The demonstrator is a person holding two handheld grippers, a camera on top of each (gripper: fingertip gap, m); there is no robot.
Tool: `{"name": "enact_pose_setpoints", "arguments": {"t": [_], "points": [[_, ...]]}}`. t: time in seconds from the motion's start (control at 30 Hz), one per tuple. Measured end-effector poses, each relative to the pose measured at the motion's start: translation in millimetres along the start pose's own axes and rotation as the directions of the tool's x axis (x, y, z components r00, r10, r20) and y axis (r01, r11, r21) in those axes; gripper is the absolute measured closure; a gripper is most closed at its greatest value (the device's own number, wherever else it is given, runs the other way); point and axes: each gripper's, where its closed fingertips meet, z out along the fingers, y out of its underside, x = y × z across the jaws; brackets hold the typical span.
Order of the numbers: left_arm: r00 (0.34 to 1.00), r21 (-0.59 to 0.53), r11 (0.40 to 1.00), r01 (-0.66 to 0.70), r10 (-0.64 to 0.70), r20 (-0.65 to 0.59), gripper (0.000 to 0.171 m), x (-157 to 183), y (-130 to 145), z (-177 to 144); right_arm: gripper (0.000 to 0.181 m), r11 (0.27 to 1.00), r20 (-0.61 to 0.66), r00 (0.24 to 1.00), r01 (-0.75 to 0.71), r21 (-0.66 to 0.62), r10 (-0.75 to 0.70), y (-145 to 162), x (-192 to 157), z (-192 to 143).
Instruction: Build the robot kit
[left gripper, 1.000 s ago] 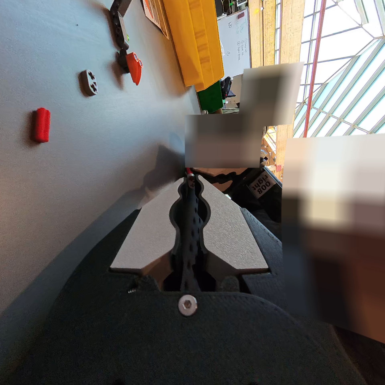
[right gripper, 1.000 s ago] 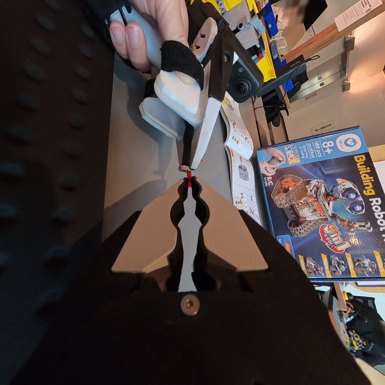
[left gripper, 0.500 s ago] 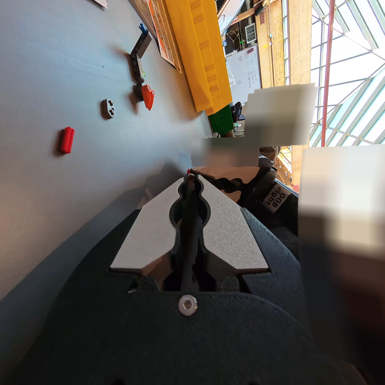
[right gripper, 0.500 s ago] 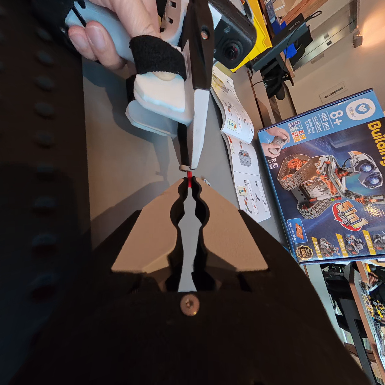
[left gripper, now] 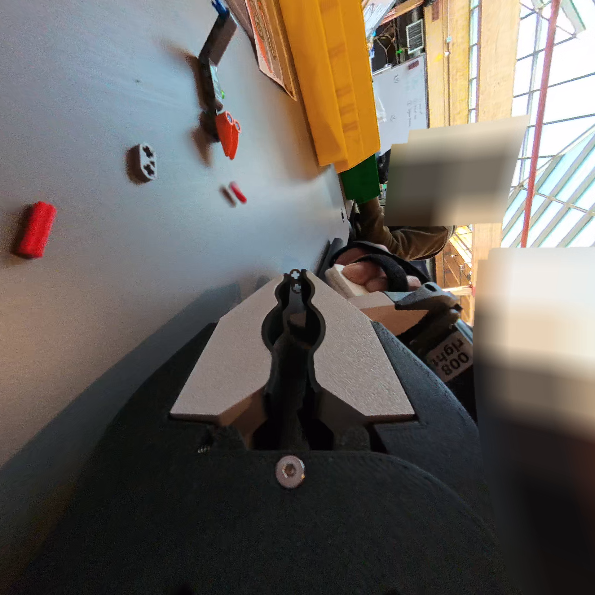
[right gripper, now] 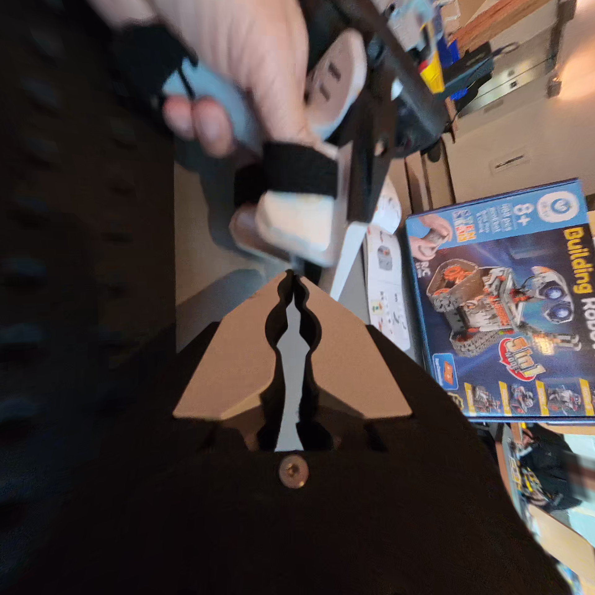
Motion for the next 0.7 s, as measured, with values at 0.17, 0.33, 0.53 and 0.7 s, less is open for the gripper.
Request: {"name": "enact_pose_setpoints", "arguments": {"t": [0.17,0.33,0.53,0.7], "points": [[0.999,0.051,0.998,0.029,-0.028,-0.018,0.166,-3,-7,-13,0.181,0.998,0.014,0.997,-0.070,-0.003,0.070,19,6,-10],[0.999,0.052,0.998,-0.024,0.025,-0.021,0.166,3,-7,-12,0.181,0.951,0.041,0.951,-0.307,0.044,0.306,45,37,-18],[0.987,0.110,0.991,-0.079,0.094,-0.133,0.167,25,-12,-19,0.147,0.731,0.331,0.750,-0.650,0.208,0.573,27,49,-38],[0.962,0.116,0.980,-0.162,0.184,-0.204,0.167,45,-8,-16,0.148,0.778,0.295,0.809,-0.578,0.247,0.508,2,40,-33]]}}
